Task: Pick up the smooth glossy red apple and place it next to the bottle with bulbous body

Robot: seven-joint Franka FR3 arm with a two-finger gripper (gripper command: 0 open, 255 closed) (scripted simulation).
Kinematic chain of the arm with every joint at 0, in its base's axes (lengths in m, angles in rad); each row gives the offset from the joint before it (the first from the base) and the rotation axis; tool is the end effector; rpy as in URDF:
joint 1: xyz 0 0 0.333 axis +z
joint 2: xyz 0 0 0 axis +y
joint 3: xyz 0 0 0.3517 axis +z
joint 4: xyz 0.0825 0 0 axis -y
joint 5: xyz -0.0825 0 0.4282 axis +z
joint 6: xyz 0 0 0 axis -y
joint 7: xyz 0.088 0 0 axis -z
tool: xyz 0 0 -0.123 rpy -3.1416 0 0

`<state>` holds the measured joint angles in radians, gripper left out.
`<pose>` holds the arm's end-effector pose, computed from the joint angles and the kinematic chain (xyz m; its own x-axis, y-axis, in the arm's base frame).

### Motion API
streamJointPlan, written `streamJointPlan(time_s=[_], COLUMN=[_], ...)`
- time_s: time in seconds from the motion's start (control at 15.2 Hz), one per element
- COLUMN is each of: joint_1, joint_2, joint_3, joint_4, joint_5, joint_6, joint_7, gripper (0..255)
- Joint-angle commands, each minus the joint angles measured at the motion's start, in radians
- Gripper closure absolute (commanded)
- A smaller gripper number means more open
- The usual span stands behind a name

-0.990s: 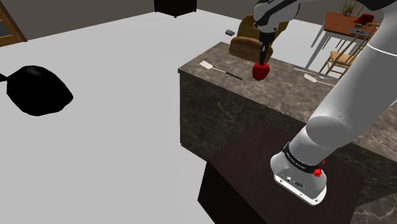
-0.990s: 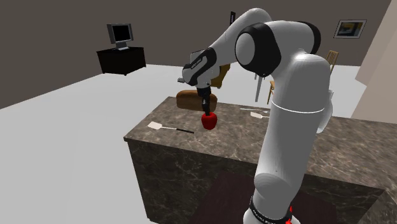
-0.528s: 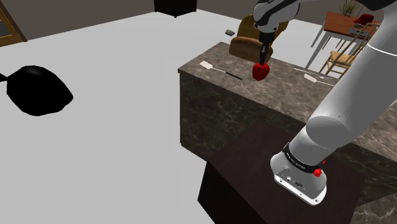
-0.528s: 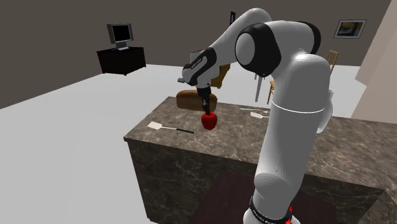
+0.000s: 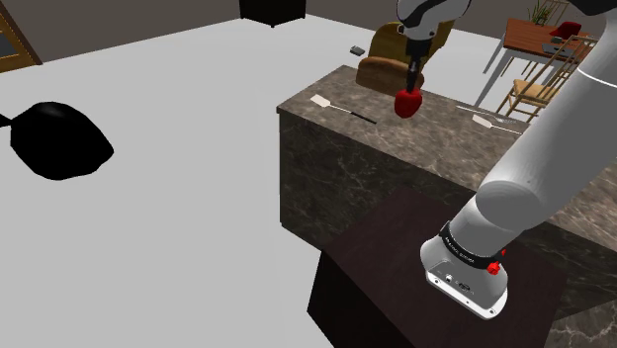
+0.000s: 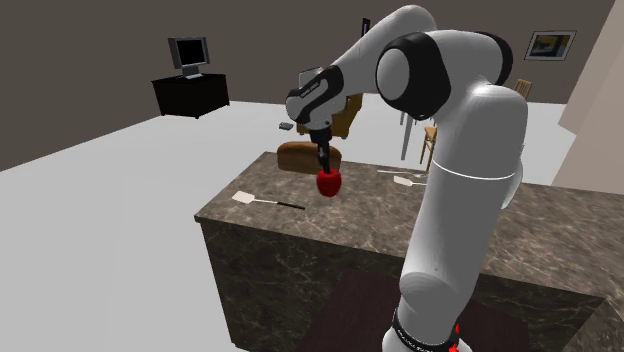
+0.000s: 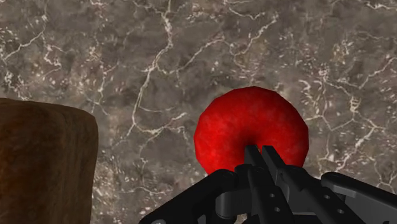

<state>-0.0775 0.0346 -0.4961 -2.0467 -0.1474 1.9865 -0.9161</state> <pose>0.4857 -0.3254 0.4170 0.9046 0.3896 -0.1728 0.3975 -0.9175 0.0125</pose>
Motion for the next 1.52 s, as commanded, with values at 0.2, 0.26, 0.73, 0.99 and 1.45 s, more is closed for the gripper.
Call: streamJointPlan(time_s=[0.2, 0.26, 0.73, 0.99, 1.45], joint_1=[0.003, 0.003, 0.007, 0.008, 0.01], joint_2=[-0.025, -0.029, -0.051, -0.059, -0.062], joint_3=[0.002, 0.002, 0.006, 0.008, 0.01], joint_4=[0.043, 0.052, 0.124, 0.17, 0.26], joint_5=[-0.009, -0.01, -0.015, -0.017, -0.016], joint_6=[-0.066, -0.079, -0.171, -0.223, -0.316], joint_7=[0.0, -0.001, -0.006, -0.01, -0.021], gripper=[255, 255, 255, 255, 255])
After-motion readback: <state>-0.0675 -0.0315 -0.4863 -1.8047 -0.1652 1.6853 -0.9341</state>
